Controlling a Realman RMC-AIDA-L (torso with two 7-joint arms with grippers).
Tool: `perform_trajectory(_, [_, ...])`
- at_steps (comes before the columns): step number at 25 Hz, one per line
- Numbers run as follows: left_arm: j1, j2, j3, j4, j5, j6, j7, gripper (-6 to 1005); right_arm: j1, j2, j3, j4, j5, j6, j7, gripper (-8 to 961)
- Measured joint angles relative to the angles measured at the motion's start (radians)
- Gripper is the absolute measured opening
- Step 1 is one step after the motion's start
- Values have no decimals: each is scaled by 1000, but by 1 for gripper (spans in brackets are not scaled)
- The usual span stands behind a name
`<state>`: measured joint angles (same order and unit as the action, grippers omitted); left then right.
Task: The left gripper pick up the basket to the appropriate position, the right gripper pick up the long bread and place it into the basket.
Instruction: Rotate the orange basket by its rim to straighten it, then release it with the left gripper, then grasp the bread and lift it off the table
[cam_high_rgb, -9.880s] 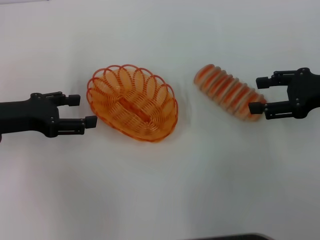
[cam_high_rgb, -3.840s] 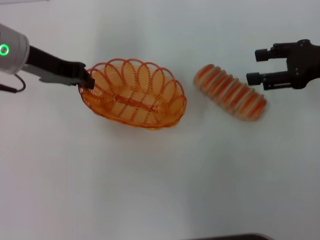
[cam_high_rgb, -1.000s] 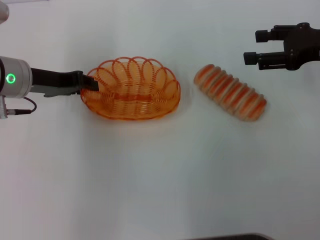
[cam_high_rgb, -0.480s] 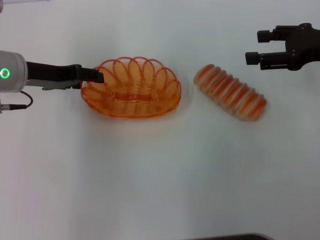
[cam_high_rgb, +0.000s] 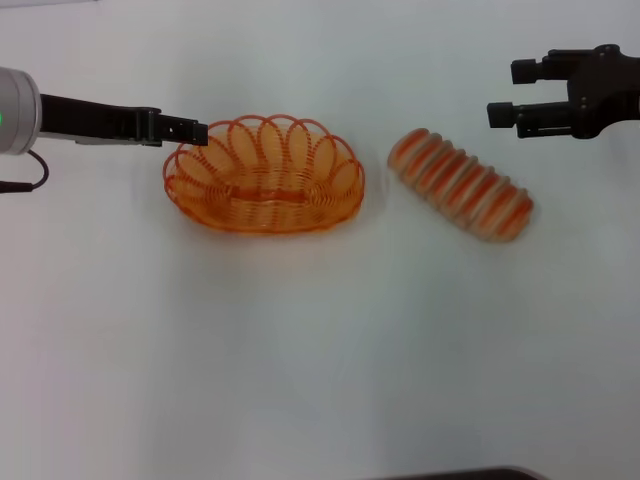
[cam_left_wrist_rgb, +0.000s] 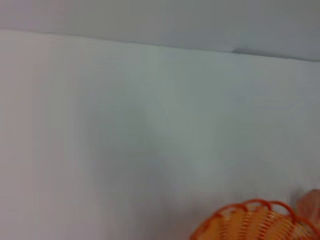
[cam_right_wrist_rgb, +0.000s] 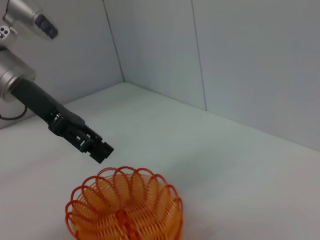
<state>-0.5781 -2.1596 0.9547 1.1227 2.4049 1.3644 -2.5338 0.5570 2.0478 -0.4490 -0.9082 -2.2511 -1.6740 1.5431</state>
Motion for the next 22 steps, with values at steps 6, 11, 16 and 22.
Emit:
perform_trajectory(6, [5,2,-63,67,-35,83,217,693,1,-1,-3,-1,-1,-8,0,799])
perform_trajectory(11, [22,15,-188,69,-134,183,445,694,3,-2,-4,-1,-1,-10,1,799])
perform_trajectory(16, [48,29,-269,30,-194,285,674,696,4,-4,-3,-1,0,-12,2,799])
perform_trajectory(22, [63,39,-275,-7,-191,375,761,697,20,-6,-6,-2,-2,-1,55,799])
